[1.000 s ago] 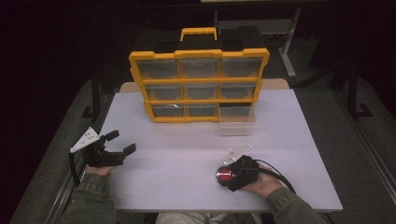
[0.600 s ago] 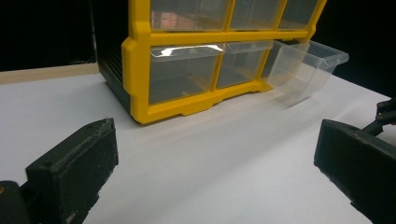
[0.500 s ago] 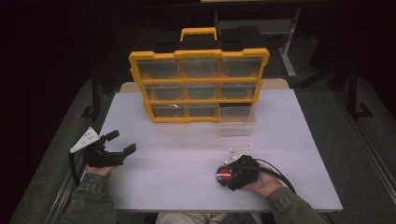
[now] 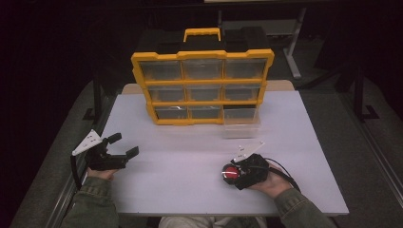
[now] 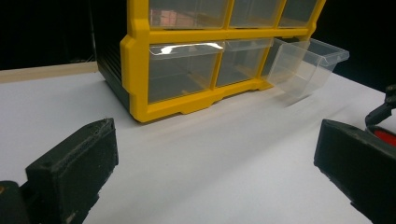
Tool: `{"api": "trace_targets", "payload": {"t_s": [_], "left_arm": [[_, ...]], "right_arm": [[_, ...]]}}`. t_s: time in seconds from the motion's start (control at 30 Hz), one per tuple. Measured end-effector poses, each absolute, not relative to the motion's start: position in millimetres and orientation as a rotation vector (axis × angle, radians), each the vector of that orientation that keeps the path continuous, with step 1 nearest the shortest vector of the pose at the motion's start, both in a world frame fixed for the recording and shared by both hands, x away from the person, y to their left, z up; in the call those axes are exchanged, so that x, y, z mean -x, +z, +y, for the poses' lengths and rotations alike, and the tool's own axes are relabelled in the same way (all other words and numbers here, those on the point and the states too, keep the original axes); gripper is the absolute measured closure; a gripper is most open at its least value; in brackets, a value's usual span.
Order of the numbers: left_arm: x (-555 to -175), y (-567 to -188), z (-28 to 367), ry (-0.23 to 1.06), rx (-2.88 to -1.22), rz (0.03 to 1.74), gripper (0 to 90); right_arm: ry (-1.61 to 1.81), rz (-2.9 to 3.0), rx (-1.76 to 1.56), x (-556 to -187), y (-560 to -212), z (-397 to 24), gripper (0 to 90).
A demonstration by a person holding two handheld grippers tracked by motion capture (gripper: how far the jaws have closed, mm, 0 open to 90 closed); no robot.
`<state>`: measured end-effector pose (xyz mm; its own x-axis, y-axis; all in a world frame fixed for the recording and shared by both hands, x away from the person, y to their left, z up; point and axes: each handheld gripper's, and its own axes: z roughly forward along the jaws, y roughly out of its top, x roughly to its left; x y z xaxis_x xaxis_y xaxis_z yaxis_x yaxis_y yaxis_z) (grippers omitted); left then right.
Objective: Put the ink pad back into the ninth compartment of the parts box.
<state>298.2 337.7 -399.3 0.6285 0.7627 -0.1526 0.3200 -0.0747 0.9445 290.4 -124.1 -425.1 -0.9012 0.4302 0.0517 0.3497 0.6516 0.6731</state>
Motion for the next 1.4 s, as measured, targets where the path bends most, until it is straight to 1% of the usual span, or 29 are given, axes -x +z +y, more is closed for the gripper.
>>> {"api": "trace_targets", "payload": {"t_s": [0.6, 1.4], "left_arm": [[-298, -399, 338, 0.464, -1.659, 0.903, 0.0], [-298, -399, 338, 0.466, -1.664, 0.903, 0.0]], "right_arm": [[1.132, 2.757, -0.666, -296, -403, -128, 28.9], [1.171, 2.686, -0.689, -316, -357, -140, 29.0]]}}
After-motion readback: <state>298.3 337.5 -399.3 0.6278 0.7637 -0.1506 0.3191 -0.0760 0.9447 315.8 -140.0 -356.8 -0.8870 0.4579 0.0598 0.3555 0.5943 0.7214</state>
